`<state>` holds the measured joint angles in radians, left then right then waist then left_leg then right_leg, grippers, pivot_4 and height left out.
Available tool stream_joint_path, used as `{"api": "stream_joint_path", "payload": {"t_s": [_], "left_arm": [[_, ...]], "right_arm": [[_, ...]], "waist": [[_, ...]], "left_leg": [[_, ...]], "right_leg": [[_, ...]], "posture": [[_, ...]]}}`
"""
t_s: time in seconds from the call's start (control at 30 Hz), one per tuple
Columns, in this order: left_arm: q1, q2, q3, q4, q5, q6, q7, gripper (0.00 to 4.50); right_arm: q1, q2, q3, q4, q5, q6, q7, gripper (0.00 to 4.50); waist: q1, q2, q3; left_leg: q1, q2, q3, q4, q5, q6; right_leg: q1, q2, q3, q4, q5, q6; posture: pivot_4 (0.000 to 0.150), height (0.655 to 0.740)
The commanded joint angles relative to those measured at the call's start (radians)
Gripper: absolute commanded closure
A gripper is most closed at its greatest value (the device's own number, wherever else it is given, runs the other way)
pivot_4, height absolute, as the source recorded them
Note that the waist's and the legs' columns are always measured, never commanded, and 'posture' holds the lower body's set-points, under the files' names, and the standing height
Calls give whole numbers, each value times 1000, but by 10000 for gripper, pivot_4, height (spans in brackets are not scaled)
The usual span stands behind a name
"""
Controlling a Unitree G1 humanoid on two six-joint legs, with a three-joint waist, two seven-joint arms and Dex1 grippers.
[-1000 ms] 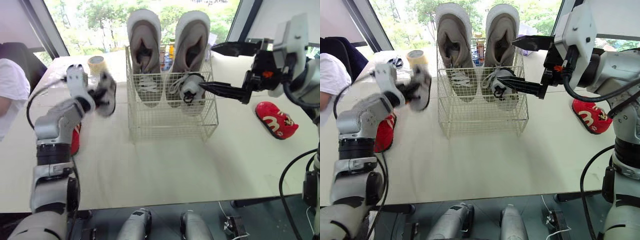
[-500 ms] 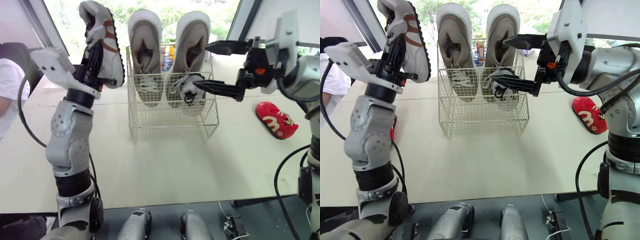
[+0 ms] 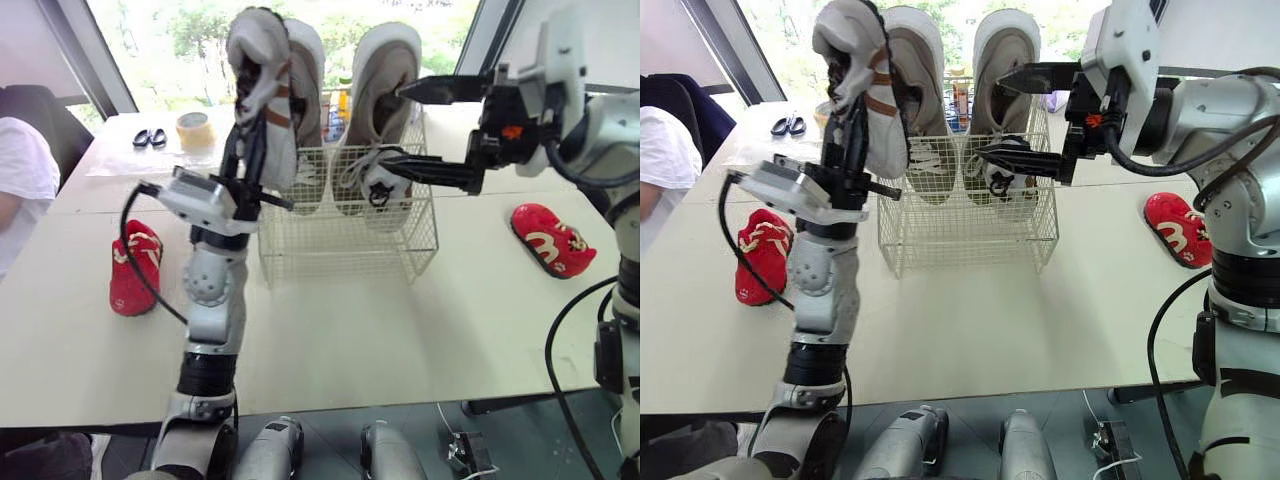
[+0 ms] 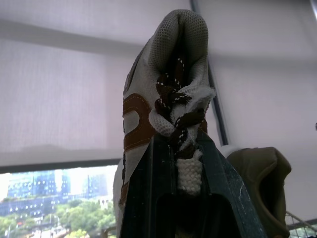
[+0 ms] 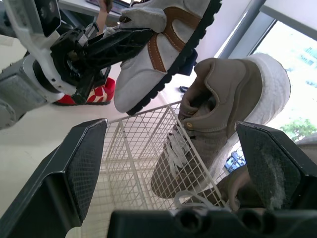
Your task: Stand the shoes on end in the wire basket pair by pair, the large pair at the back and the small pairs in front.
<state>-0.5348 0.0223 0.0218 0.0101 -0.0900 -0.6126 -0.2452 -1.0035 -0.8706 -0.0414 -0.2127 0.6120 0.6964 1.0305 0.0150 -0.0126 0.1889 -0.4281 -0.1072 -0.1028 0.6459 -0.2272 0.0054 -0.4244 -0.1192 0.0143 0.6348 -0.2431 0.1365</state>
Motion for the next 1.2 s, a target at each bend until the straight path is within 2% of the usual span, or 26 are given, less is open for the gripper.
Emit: {"api": "stream_joint_path", "payload": {"t_s": [0.03,0.23,0.43,0.8,0.97,1.2], "left_arm": [[-51,-21,-11,155,91,-236,38,44543],[-153,-37,34,454,277,-509,198,44543],[-221,-25,28,661,399,-613,320,44543],[-281,21,3,829,401,-498,405,44543],[-250,5,-18,805,298,-422,333,44543],[-94,1,-64,660,186,-282,182,44543]], "right_arm": [[-18,-17,-27,-36,8,13,-7,0],[-8,-20,-40,-64,15,40,-27,0],[8,-16,-56,-83,18,51,-45,0],[54,-14,-87,-121,35,51,-87,0],[73,-12,-93,-136,39,48,-103,0],[86,-16,-97,-150,45,42,-113,0]], "waist": [[0,0,0],[0,0,0],[1,0,0],[26,1,-2],[27,2,-2],[24,4,-4]], "left_leg": [[0,0,0,0,0,0],[0,0,0,0,0,0],[0,0,1,0,0,1],[0,0,1,3,0,0],[1,0,1,3,1,0],[1,0,1,2,1,0]], "right_leg": [[0,0,0,0,0,0],[0,0,0,0,1,2],[0,0,0,-1,2,3],[1,1,0,0,4,6],[2,1,0,0,5,6],[2,1,0,0,5,6]], "posture": [[1500,7400],[1500,7400],[1500,7400],[1500,7400],[1500,7400],[1500,7400]]}}
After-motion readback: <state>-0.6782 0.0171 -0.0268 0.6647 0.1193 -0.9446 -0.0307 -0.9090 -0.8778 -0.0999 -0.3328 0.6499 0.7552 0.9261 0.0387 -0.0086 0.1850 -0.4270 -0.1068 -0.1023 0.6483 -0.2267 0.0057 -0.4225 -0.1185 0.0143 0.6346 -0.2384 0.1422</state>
